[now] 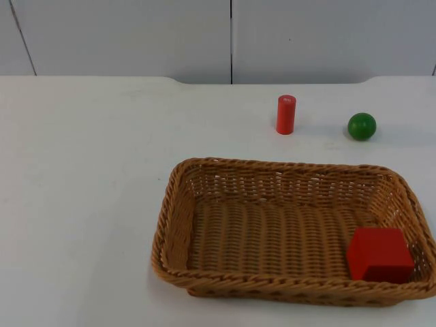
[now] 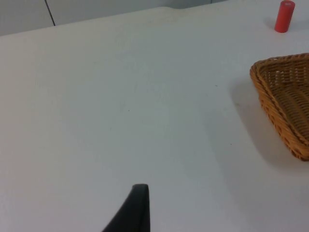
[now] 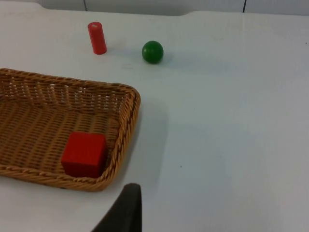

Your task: Pick up the basket with the left hand and place the object to the left of the red cylinder into the basket with the right hand.

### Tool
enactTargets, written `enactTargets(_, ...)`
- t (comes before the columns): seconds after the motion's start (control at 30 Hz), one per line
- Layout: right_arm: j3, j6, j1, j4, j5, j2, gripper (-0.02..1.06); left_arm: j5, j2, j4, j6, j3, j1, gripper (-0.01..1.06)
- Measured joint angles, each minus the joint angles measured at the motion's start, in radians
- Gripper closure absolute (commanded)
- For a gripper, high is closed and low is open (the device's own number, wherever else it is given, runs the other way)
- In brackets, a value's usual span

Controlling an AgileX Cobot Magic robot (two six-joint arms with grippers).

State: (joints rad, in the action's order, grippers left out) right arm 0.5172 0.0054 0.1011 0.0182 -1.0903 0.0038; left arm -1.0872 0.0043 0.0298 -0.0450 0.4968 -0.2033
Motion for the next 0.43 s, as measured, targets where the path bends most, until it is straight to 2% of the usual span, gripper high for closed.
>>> enactTargets(0.2, 0.0, 0.0, -0.004, 0.0, 0.0, 0.0, -0.01, 0.0, 0.0, 0.0, 0.0, 0.0, 0.059, 0.0)
enactTargets(0.43, 0.0, 0.002, -0.004, 0.0, 0.0, 0.0, -0.01, 0.0, 0.0, -0.002, 0.0, 0.0, 0.194, 0.0)
